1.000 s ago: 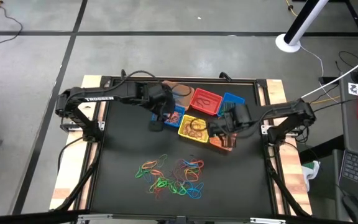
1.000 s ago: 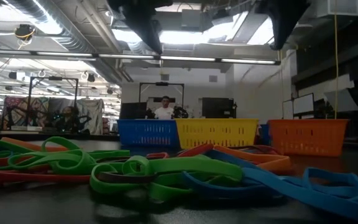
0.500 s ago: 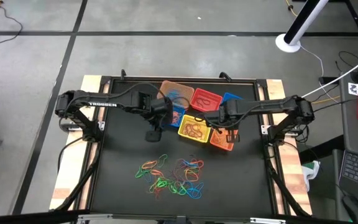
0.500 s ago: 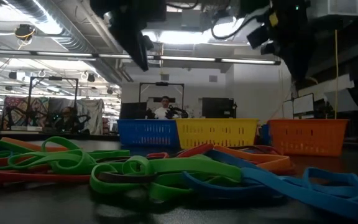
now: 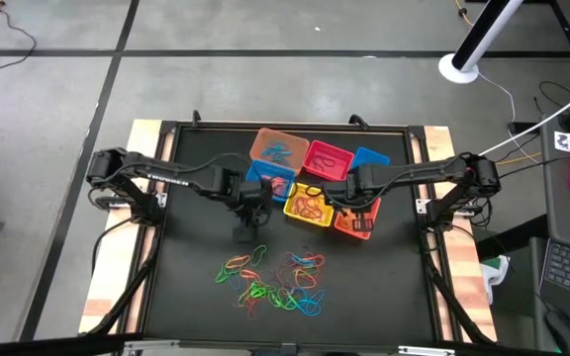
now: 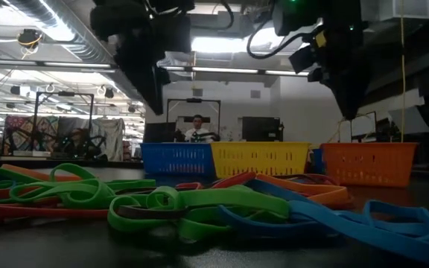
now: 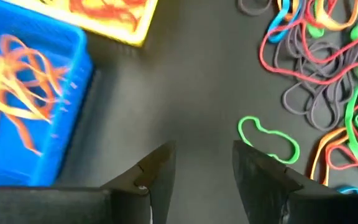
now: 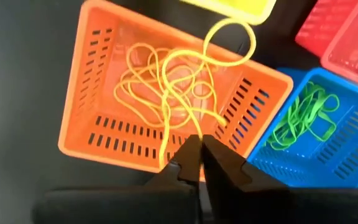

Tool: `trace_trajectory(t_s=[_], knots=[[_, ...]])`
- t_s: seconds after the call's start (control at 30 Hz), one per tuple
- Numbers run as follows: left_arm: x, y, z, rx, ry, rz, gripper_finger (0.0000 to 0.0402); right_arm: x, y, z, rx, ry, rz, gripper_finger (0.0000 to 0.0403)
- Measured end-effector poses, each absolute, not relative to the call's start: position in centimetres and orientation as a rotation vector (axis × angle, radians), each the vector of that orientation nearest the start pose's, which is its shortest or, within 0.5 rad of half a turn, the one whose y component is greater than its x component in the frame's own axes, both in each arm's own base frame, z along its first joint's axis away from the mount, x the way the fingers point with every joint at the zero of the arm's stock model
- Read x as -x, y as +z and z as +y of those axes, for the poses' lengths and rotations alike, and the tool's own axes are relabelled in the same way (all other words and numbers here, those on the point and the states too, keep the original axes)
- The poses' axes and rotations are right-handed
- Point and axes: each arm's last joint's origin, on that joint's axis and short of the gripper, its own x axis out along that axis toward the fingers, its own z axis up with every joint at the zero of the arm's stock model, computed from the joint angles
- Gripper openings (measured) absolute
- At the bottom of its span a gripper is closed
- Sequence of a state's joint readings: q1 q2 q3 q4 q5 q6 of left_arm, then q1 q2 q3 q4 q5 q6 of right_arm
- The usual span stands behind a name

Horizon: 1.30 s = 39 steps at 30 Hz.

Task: Sort rubber bands into baskets
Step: Put the yellow rubber band into the orange basket, then put the green rubber band into the right blue basket

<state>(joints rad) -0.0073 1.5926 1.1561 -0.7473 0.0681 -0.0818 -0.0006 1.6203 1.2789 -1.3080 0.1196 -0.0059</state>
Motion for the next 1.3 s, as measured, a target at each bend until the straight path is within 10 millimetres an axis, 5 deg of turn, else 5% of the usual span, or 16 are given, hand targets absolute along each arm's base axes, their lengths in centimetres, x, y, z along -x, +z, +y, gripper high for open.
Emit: trace_trajectory(t_s=[0.43, 1.3], knots=[[-30.7, 20.1, -2.2, 0.192, 0.0, 1.114, 0.0152, -27.7, 24.5, -0.4, 0.11, -0.094, 1.641, 0.0135], [-28.4, 14.1, -7.1, 0.221, 0.032, 1.047, 0.0152, -28.9, 24.5, -0.4, 0.103, -0.1, 1.512, 0.0138]])
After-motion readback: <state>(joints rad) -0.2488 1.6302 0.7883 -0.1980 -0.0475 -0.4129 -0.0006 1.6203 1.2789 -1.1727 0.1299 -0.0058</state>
